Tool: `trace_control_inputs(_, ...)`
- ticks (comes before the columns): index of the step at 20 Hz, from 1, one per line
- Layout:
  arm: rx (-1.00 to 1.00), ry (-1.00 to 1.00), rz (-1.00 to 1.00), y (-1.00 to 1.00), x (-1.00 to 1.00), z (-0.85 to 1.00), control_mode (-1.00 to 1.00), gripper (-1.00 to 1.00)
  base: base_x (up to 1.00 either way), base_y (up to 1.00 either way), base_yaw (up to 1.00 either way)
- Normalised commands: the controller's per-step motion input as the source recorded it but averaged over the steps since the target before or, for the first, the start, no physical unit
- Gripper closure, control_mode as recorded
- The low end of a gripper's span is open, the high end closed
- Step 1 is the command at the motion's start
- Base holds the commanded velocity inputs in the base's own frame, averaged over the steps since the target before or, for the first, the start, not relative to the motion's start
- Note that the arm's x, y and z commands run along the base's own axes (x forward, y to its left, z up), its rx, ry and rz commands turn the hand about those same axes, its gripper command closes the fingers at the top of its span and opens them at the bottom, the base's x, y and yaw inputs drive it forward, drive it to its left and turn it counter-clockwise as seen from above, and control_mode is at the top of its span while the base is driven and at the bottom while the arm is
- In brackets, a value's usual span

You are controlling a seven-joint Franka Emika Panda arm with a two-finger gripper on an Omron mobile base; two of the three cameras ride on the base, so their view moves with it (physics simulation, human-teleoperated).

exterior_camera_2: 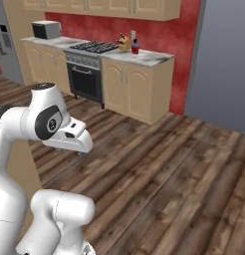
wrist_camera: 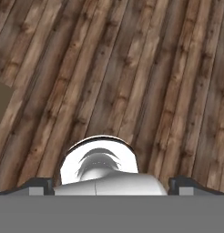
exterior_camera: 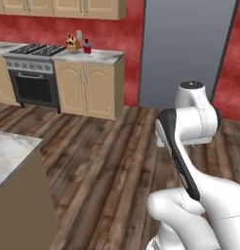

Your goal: Move the drinks to the dining counter.

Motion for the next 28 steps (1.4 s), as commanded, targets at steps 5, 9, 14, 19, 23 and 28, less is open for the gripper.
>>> trace_control_inputs(5, 0.00, 0.00, 0.00, 0.00, 0.00, 0.00, 1.00, -1.00, 1.00, -0.81, 0.17)
trace_control_inputs(9, 0.00, 0.00, 0.00, 0.00, 0.00, 0.00, 1.00, -1.00, 1.00, -0.77, 0.15)
trace_control_inputs(14, 0.00, 0.00, 0.00, 0.00, 0.00, 0.00, 1.00, -1.00, 1.00, -0.64, 0.12)
trace_control_inputs(19, 0.00, 0.00, 0.00, 0.00, 0.00, 0.00, 1.00, -1.00, 1.00, -0.50, 0.05)
trace_control_inputs(23, 0.00, 0.00, 0.00, 0.00, 0.00, 0.00, 1.00, -1.00, 1.00, -0.36, 0.00)
trace_control_inputs(28, 0.00, 0.00, 0.00, 0.00, 0.00, 0.00, 1.00, -1.00, 1.00, -0.31, 0.00)
